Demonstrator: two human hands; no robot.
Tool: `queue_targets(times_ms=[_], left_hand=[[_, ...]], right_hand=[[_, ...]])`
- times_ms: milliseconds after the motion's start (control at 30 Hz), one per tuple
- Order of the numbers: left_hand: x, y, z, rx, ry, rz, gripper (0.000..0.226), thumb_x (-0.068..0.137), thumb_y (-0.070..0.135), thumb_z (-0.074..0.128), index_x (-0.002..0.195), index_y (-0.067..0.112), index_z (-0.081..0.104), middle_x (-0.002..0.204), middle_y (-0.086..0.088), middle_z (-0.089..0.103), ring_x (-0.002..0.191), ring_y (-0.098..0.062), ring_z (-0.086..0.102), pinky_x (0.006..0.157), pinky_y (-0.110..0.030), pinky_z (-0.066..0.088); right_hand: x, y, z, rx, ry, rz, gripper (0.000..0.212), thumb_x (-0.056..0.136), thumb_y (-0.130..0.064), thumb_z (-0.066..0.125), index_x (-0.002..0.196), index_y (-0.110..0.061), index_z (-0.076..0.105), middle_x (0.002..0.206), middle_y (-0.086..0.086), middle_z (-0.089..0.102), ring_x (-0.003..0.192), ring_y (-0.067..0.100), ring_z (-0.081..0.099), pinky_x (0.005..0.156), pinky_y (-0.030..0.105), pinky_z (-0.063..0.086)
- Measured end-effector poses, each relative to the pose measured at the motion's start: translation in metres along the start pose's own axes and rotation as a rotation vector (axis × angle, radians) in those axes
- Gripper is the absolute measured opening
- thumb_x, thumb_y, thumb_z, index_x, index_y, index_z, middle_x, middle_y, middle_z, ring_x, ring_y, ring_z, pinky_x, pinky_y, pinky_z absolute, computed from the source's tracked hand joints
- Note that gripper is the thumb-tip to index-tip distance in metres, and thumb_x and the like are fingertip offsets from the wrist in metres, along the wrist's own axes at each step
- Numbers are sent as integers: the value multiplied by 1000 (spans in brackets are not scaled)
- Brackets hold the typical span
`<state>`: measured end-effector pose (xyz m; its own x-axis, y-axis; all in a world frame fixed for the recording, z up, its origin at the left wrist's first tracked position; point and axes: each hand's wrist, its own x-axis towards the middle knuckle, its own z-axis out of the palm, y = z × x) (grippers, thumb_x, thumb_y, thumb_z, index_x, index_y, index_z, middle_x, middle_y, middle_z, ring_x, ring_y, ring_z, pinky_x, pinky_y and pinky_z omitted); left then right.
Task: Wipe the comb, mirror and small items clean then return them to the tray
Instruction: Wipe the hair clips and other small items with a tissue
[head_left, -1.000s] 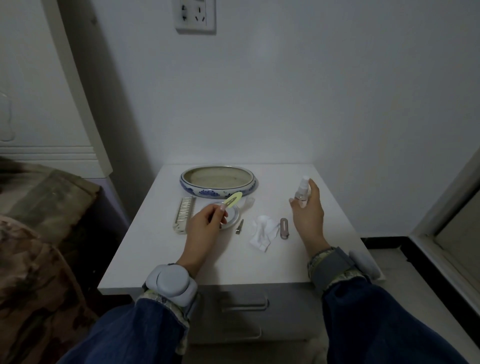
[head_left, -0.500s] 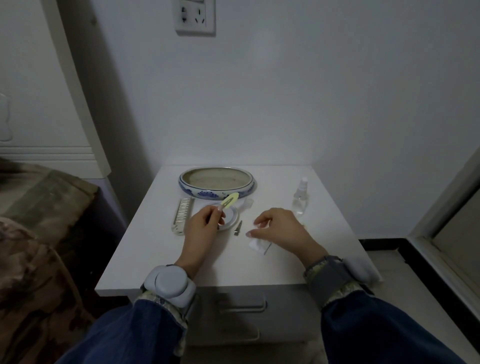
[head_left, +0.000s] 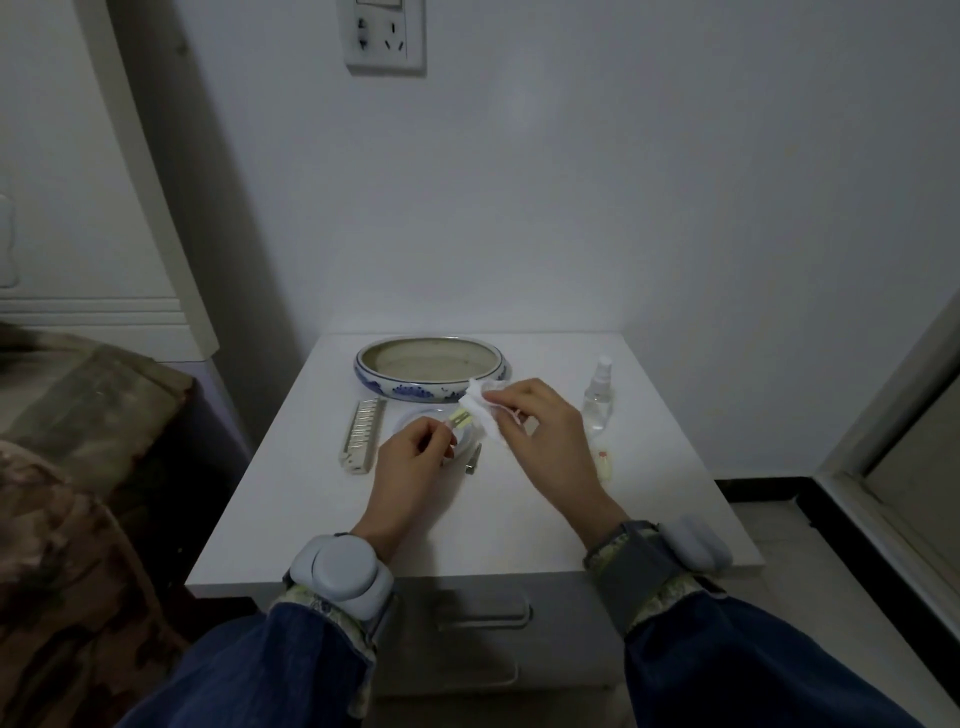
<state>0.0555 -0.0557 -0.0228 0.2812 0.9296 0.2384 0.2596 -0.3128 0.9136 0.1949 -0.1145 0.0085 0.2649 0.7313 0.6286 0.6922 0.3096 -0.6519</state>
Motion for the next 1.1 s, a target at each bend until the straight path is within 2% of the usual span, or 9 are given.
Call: queue_targets(times_ms=[100, 200, 367, 500, 600, 700, 833, 933, 1100], left_hand=[[0, 1, 1, 2, -42, 23, 25, 94, 15, 50, 75, 3, 61, 68, 3, 59, 61, -2, 51, 58, -11, 38], [-1, 2, 1, -19, -100, 53, 26, 95, 16, 49, 78, 2, 62, 67, 3, 58, 58, 2, 50, 58, -10, 39], [-4, 6, -1, -31, -148, 86, 25, 96, 17, 50, 77, 6, 63, 66, 5, 57, 59, 1, 49, 58, -9, 39], [-5, 7, -1, -67, -173, 70, 26, 95, 17, 51, 72, 14, 63, 64, 8, 59, 57, 2, 49, 59, -10, 40], [-4, 5, 0, -80, -177, 58, 26, 95, 18, 51, 72, 12, 63, 63, 7, 59, 56, -1, 49, 58, -13, 40], [-2, 3, 0, -63, -145, 34, 27, 95, 20, 51, 72, 14, 62, 63, 8, 58, 57, -2, 49, 58, -14, 39], [-1, 2, 0, -51, -128, 15, 27, 96, 19, 49, 74, 9, 62, 65, 3, 57, 61, -9, 49, 59, -19, 39], [-2, 3, -1, -39, -146, 44, 27, 96, 15, 48, 71, 13, 60, 65, 4, 57, 58, -2, 49, 58, -14, 39], [-6, 7, -2, -45, -195, 90, 29, 96, 14, 49, 70, 20, 60, 63, 10, 57, 57, 1, 49, 59, -10, 38]], right_hand=[[-6, 1, 8, -69, -99, -78, 25, 82, -6, 56, 102, -3, 70, 92, 11, 65, 87, 19, 60, 79, 21, 44], [-9, 7, 11, -84, -148, -72, 25, 80, -6, 59, 104, -4, 70, 88, 11, 62, 82, 13, 55, 76, 19, 42], [-8, 7, 13, -103, -95, -51, 24, 77, -4, 61, 99, -4, 71, 77, 9, 58, 70, 11, 50, 67, 18, 40], [-6, 16, 9, -143, -42, 12, 23, 78, 2, 64, 100, -2, 71, 80, 12, 59, 73, 22, 57, 69, 21, 41], [-4, 19, 5, -133, 39, 116, 26, 82, 1, 61, 107, -2, 68, 91, 13, 60, 83, 21, 60, 75, 14, 41], [-1, 12, -1, -23, 179, 154, 28, 84, 2, 60, 111, -2, 65, 95, 8, 58, 87, 8, 56, 79, 6, 40], [-5, 4, 3, 13, -8, 10, 27, 82, 1, 62, 108, -5, 68, 85, -1, 53, 78, 4, 49, 71, 9, 40], [-11, 6, 9, -4, -153, -10, 27, 81, -2, 63, 107, -7, 69, 82, -3, 52, 78, 5, 48, 68, 9, 38], [-10, 13, 9, -57, -149, 2, 26, 81, -2, 64, 106, -7, 70, 83, 8, 61, 73, 9, 51, 68, 14, 39]])
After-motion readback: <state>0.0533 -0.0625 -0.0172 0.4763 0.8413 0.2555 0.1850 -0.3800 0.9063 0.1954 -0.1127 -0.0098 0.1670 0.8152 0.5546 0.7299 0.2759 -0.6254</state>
